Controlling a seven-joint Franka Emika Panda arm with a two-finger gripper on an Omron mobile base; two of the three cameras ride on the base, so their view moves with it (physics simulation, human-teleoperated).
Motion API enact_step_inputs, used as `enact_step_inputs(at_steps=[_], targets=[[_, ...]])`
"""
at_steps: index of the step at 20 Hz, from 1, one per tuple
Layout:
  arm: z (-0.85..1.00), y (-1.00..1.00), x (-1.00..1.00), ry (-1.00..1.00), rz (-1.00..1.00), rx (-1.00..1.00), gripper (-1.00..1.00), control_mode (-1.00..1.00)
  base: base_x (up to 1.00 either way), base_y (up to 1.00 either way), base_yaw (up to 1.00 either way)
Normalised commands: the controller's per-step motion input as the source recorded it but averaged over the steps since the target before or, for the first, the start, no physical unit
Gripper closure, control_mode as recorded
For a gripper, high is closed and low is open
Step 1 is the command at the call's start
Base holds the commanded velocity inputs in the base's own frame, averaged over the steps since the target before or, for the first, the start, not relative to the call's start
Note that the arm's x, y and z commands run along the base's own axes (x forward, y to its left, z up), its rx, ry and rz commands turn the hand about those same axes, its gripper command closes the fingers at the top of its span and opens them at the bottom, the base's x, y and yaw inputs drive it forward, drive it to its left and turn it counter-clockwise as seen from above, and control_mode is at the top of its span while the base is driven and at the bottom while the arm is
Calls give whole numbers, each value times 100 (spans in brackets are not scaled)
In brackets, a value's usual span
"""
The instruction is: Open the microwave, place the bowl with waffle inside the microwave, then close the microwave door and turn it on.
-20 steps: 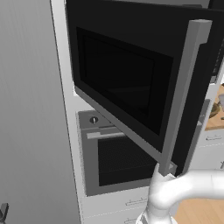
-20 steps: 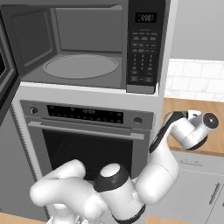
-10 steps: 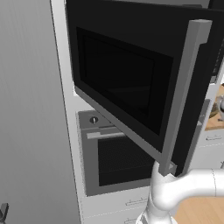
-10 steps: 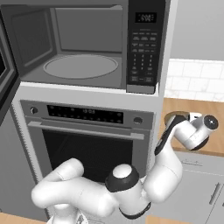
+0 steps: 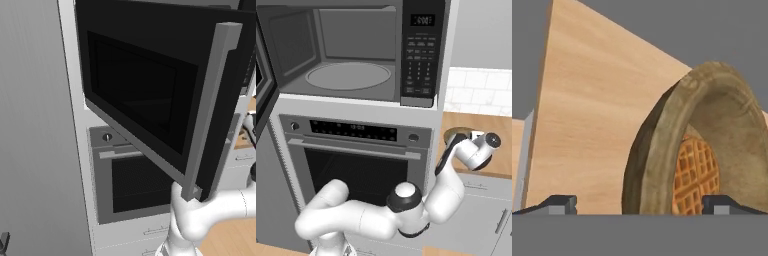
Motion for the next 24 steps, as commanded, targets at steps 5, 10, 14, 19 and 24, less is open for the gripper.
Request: enact_step_inputs(at_steps=[5,10,14,19,24], targets=[[-35,-18,53,5,0,0,100,-100,0,0,0],[-35,-18,26,3,-2,0,100,-100,0,0,0],[-18,-52,-47,0,-6,0,100,-100,0,0,0],[-3,-75,-76,-3,-7,0,100,-100,0,0,0],[34,-67,-75,-9,-1,-1,100,-100,0,0,0]])
